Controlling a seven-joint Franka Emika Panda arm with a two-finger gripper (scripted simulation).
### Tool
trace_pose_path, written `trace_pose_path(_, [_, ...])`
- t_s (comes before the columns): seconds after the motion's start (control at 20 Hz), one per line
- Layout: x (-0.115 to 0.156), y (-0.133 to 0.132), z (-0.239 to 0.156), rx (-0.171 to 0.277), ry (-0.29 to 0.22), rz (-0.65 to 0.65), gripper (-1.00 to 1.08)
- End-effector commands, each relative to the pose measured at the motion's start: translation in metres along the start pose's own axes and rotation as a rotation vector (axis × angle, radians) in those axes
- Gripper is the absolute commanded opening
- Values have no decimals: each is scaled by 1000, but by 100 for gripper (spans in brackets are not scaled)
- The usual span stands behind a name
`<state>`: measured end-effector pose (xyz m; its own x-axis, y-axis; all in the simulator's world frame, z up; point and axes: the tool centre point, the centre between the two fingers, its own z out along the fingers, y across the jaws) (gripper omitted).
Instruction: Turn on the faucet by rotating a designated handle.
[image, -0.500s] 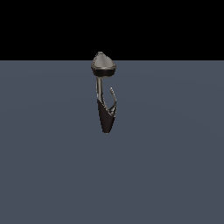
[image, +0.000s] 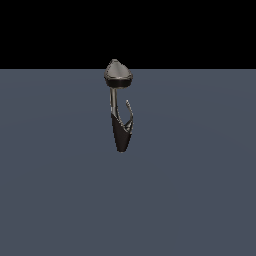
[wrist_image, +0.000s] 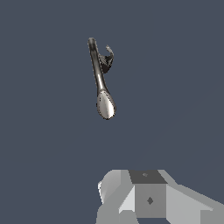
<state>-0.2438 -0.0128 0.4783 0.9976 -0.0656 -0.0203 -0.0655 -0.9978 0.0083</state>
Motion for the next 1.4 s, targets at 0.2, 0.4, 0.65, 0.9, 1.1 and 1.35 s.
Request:
trace_pose_path(0.2, [21, -10, 15, 34, -43, 82, -100])
trace_pose_path(0.4, [41, -18, 28, 66, -83, 158, -100])
trace_pose_path(0.65, [72, -29, 50, 115, -142, 273, -100])
trace_pose_path(0.9, [103, -37, 74, 164, -204, 392, -100])
trace_pose_path(1.1, [128, -41, 95, 205, -253, 489, -100])
trace_pose_path(1.35, [159, -45, 122, 257, -317, 613, -100])
